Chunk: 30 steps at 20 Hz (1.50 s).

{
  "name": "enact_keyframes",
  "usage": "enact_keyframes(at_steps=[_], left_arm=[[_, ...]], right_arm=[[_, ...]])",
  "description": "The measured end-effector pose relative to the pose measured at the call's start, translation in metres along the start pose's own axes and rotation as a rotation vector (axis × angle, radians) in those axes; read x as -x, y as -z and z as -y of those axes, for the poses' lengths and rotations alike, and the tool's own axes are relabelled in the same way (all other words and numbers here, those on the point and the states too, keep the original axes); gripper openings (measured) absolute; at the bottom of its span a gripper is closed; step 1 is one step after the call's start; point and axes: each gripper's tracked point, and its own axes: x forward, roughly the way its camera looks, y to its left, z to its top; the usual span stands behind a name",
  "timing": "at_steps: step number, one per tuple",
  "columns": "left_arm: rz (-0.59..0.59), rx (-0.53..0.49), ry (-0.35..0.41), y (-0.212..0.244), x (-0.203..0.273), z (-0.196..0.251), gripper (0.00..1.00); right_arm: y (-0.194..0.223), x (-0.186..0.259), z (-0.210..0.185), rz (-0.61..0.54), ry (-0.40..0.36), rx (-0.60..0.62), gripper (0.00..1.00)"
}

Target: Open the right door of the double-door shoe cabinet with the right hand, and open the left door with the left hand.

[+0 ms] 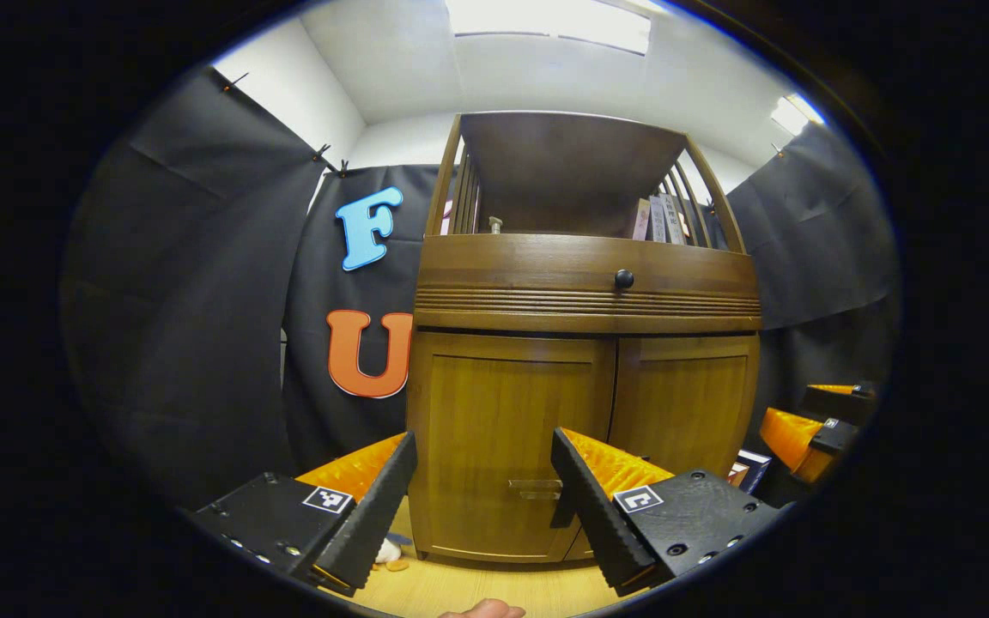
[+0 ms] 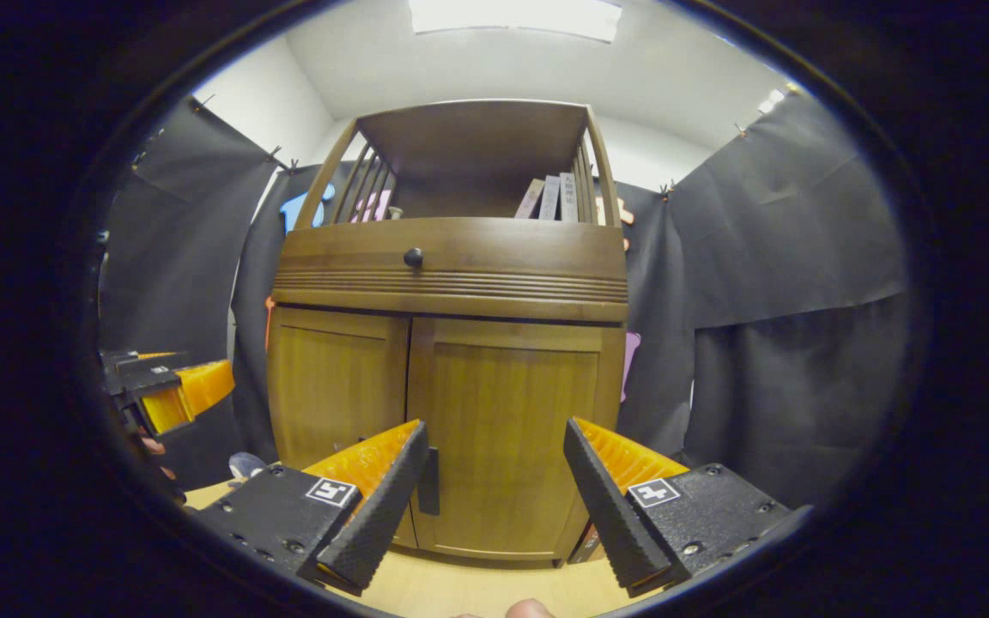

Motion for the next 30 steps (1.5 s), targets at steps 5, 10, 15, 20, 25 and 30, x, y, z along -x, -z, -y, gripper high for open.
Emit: enact_keyframes(at_steps=[5, 10, 15, 20, 25, 30], left_arm=[[0.002, -0.019, 0.001, -0.001, 0.001, -0.002, 0.95], [-0.001, -0.030, -0.007, 0.001, 0.001, -0.006, 1.00], [-0.031, -0.052, -0.027, 0.009, 0.007, -0.019, 0.95], [-0.033, -0.065, -0.051, 0.012, 0.009, -0.035, 0.94], [-0.040, -0.064, -0.083, 0.017, 0.009, -0.050, 0.95], [-0.052, -0.055, -0.109, 0.021, 0.007, -0.059, 0.95]], right_arm=[[0.019, -0.013, -0.010, -0.067, -0.026, -0.032, 1.00], [0.045, -0.039, -0.024, -0.142, -0.036, -0.055, 1.00], [0.072, -0.069, -0.042, -0.206, -0.061, -0.050, 1.00], [0.098, -0.098, -0.060, -0.267, -0.077, -0.054, 0.97], [0.126, -0.125, -0.074, -0.331, -0.086, -0.083, 0.89], [0.148, -0.145, -0.080, -0.373, -0.069, -0.099, 0.79]])
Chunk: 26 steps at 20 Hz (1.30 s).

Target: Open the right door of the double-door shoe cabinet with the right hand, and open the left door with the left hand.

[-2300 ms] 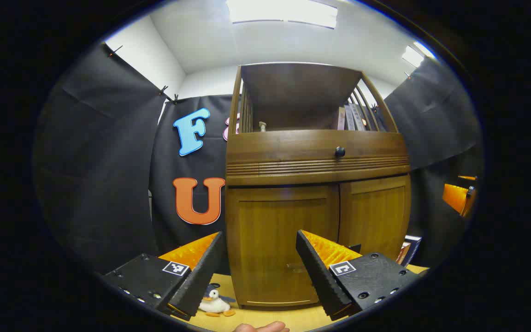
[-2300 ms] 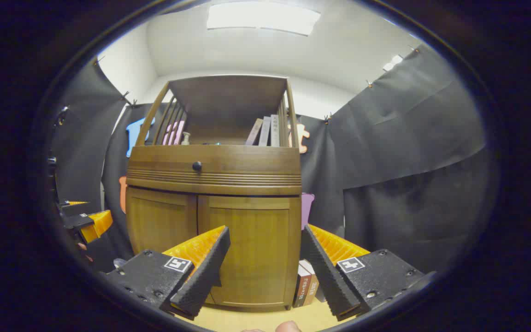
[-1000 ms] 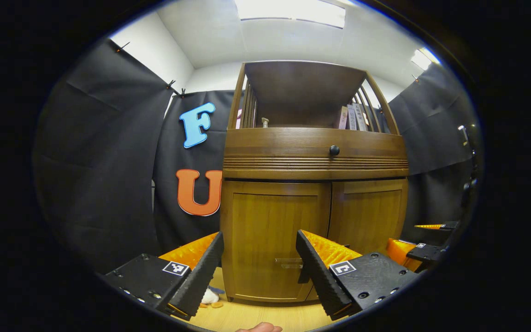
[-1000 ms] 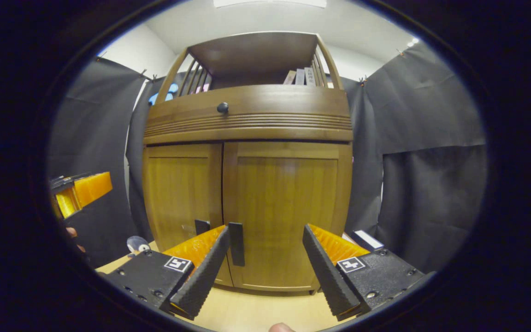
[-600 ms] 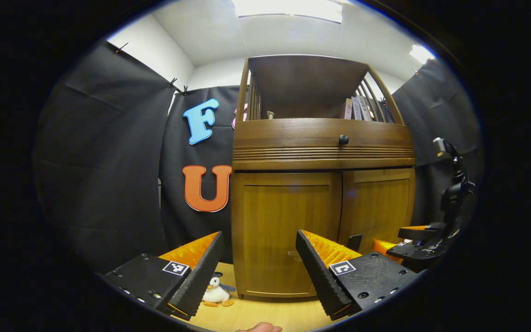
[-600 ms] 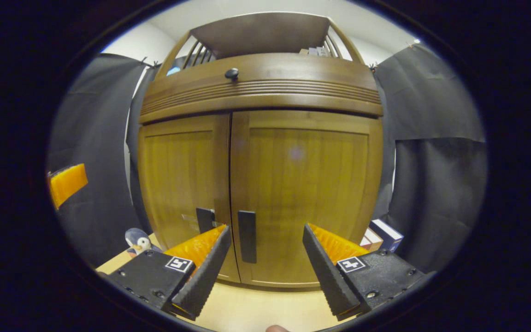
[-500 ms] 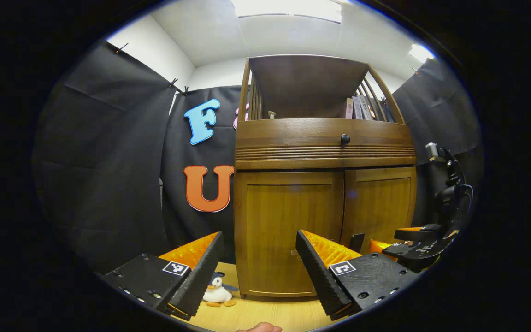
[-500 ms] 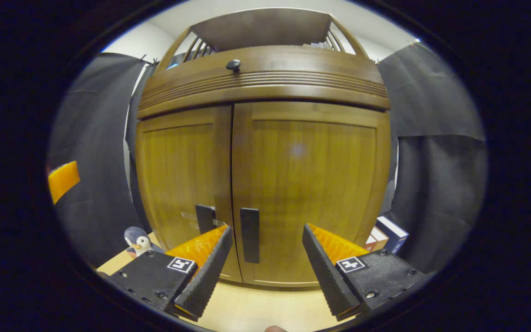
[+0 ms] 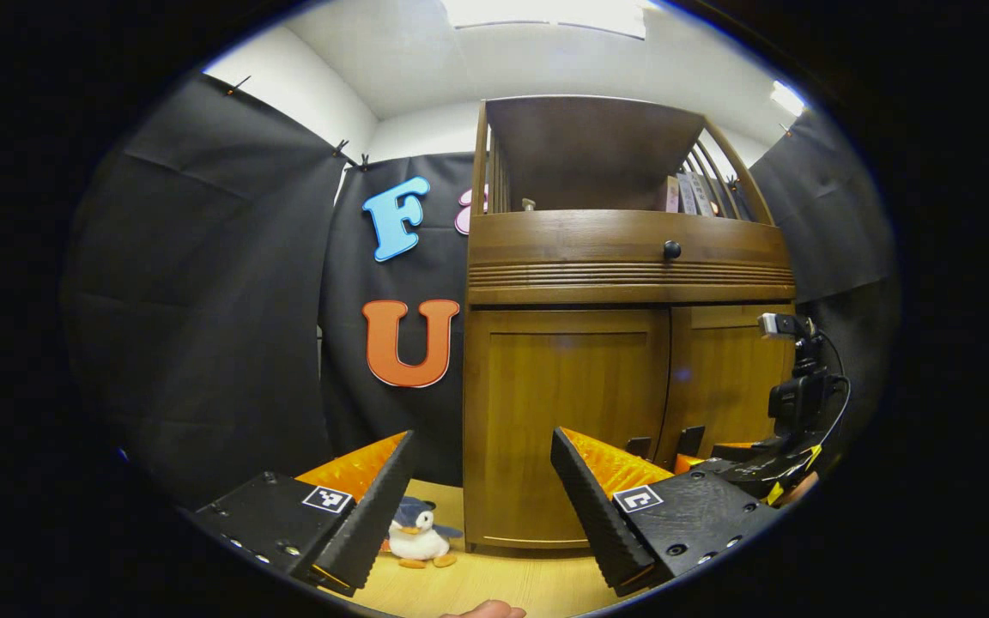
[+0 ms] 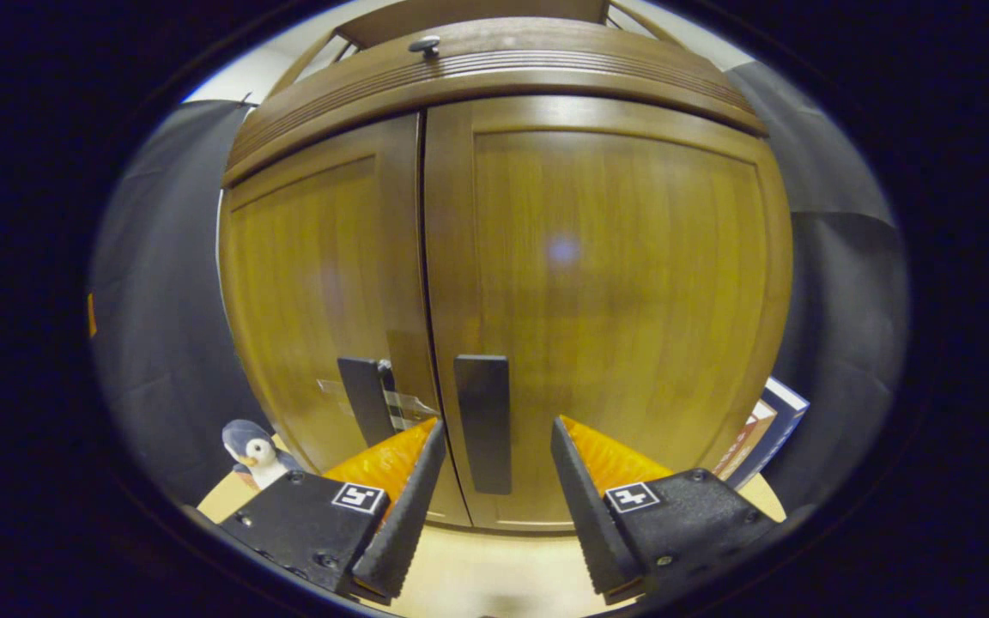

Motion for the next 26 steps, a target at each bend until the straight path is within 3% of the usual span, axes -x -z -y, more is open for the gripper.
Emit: enact_keyframes(at_steps=[8, 9, 10, 13, 14, 16, 26], left_arm=[[-0.021, -0.012, -0.009, 0.007, -0.003, -0.003, 0.94], [-0.018, -0.017, -0.008, 0.007, -0.001, -0.003, 1.00], [-0.014, -0.021, -0.007, 0.006, -0.001, -0.002, 0.94], [-0.014, -0.030, 0.005, 0.005, -0.002, 0.000, 0.94], [-0.012, -0.034, 0.005, 0.005, -0.002, 0.000, 1.00], [-0.009, -0.035, 0.007, 0.003, -0.002, 0.001, 0.94], [-0.007, -0.021, 0.068, 0.001, -0.001, 0.019, 0.95]], right_arm=[[0.010, -0.027, 0.001, -0.032, 0.031, -0.030, 0.65], [0.011, -0.029, 0.003, -0.036, 0.037, -0.040, 0.65], [0.010, -0.032, 0.001, -0.034, 0.032, -0.050, 0.63], [0.011, -0.038, -0.003, -0.038, 0.023, -0.071, 0.53], [0.010, -0.038, -0.005, -0.029, 0.017, -0.076, 0.51], [0.010, -0.039, -0.005, -0.020, 0.022, -0.071, 0.41], [0.017, -0.017, -0.004, -0.043, 0.007, -0.041, 0.32]])
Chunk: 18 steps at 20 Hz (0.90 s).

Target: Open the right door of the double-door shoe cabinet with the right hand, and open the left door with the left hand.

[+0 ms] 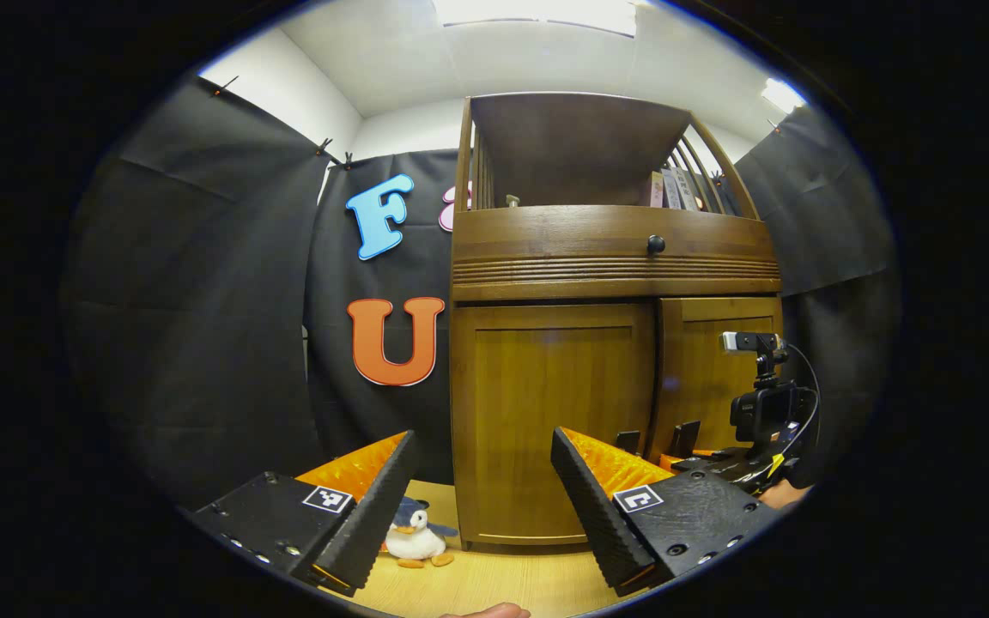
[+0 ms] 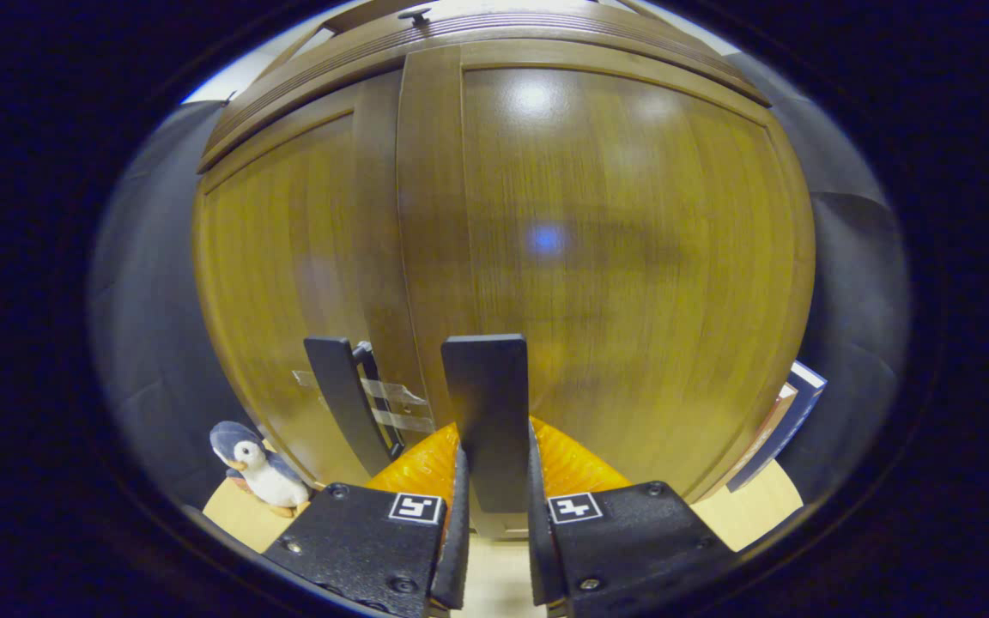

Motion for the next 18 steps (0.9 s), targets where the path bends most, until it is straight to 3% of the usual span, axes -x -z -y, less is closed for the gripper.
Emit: enact_keyframes(at_steps=[10, 11, 12, 18], left_arm=[[-0.009, -0.012, 0.049, 0.002, 0.011, 0.022, 0.95], [-0.012, -0.010, 0.054, 0.003, 0.012, 0.024, 1.00], [-0.015, -0.009, 0.059, 0.004, 0.012, 0.026, 0.95], [-0.025, -0.013, 0.090, 0.006, 0.015, 0.043, 0.95]], right_arm=[[0.015, 0.052, 0.013, -0.007, -0.013, 0.030, 0.31], [0.017, 0.055, 0.015, -0.005, -0.015, 0.036, 0.31], [0.017, 0.059, 0.016, -0.005, -0.017, 0.037, 0.31], [0.024, 0.086, 0.027, -0.005, -0.023, 0.052, 0.31]])
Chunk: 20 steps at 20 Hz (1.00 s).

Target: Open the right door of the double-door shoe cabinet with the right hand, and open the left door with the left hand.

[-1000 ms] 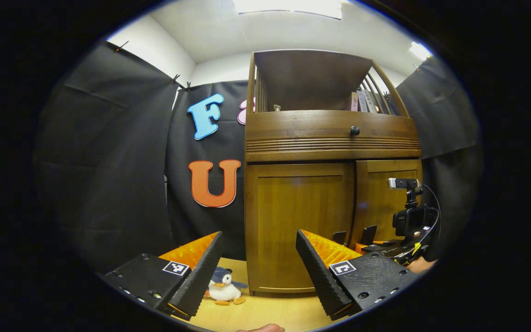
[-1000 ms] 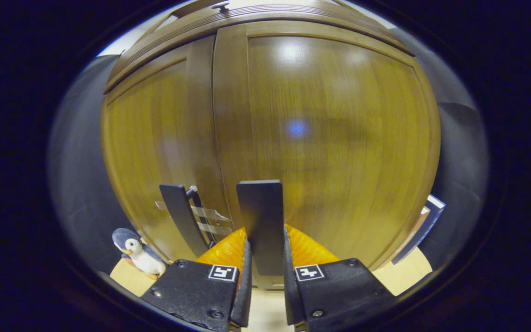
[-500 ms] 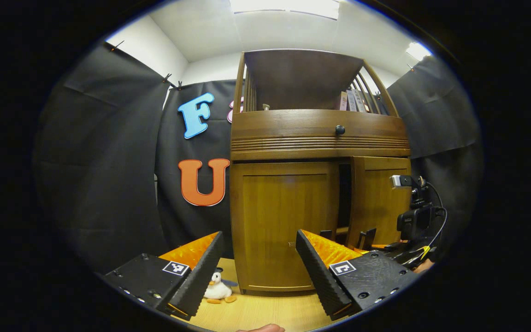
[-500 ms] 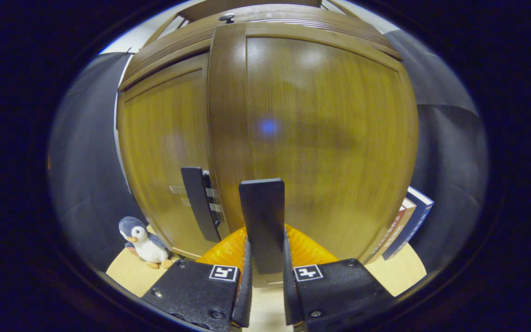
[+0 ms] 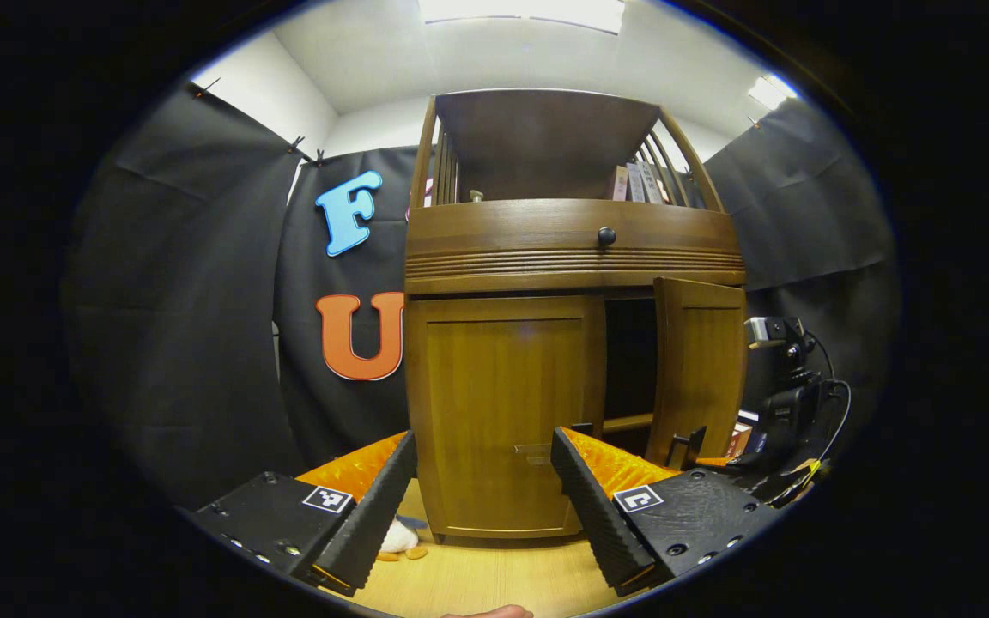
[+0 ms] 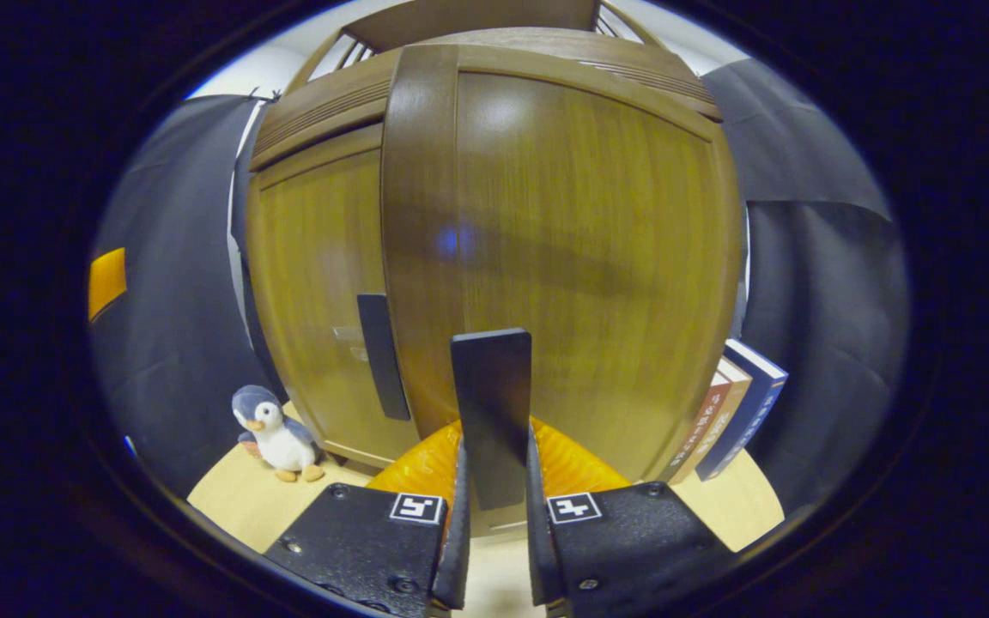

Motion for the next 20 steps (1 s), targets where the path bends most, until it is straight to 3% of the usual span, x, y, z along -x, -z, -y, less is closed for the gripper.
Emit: enact_keyframes(at_steps=[20], left_arm=[[-0.050, 0.028, 0.151, 0.017, -0.021, 0.075, 0.95]], right_arm=[[0.022, 0.072, 0.052, -0.007, 0.014, 0.001, 0.27]])
